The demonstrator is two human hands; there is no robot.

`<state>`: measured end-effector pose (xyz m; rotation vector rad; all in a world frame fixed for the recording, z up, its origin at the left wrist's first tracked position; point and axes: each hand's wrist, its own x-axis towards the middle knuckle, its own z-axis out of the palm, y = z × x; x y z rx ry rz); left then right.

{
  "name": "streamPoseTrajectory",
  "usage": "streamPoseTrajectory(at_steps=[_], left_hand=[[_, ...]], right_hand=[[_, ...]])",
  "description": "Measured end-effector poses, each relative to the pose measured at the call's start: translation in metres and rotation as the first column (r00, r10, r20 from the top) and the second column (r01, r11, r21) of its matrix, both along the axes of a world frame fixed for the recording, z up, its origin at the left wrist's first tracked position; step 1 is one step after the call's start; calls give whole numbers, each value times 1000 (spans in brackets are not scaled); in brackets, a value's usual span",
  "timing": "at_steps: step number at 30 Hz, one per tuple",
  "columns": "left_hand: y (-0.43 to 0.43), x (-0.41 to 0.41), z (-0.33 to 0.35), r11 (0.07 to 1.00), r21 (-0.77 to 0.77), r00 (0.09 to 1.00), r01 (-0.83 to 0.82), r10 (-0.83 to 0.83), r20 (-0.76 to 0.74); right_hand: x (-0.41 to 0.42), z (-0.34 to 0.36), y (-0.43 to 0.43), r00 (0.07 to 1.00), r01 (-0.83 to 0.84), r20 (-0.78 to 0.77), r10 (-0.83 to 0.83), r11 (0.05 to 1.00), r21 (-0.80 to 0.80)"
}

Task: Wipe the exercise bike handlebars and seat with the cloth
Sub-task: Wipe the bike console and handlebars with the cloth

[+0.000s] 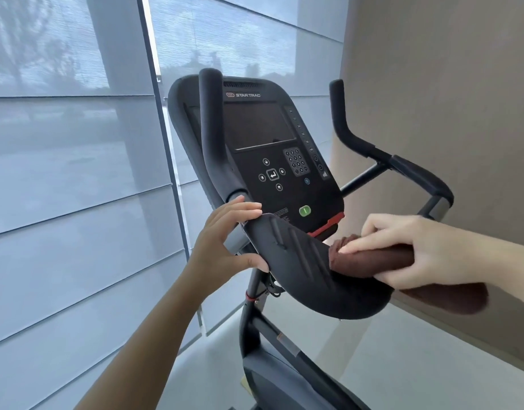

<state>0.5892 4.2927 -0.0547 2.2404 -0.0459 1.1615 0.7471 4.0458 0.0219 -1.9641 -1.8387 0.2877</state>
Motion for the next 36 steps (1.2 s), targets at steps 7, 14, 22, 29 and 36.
streamPoseTrajectory(at_steps=[7,14,22,29,36], left_hand=[[-3,0,-2,999,-48,1000,15,-14,7],[-1,2,-6,998,-53,999,32,-30,31],[-1,1,-3,999,-28,1000,22,-22,19],[19,-3,5,975,223,1000,17,-16,-8],[40,2,12,932,354,997,76,-60,-56]], right_hand=[[-25,2,88,995,-31,101,-1,948,317],[-14,-7,24,975,-138,188,121,987,80],[-38,17,57,997,12,67,-38,939,342],[-77,-5,66,941,93,293,-171,961,262],[-92,4,31,950,219,204,-235,971,96]])
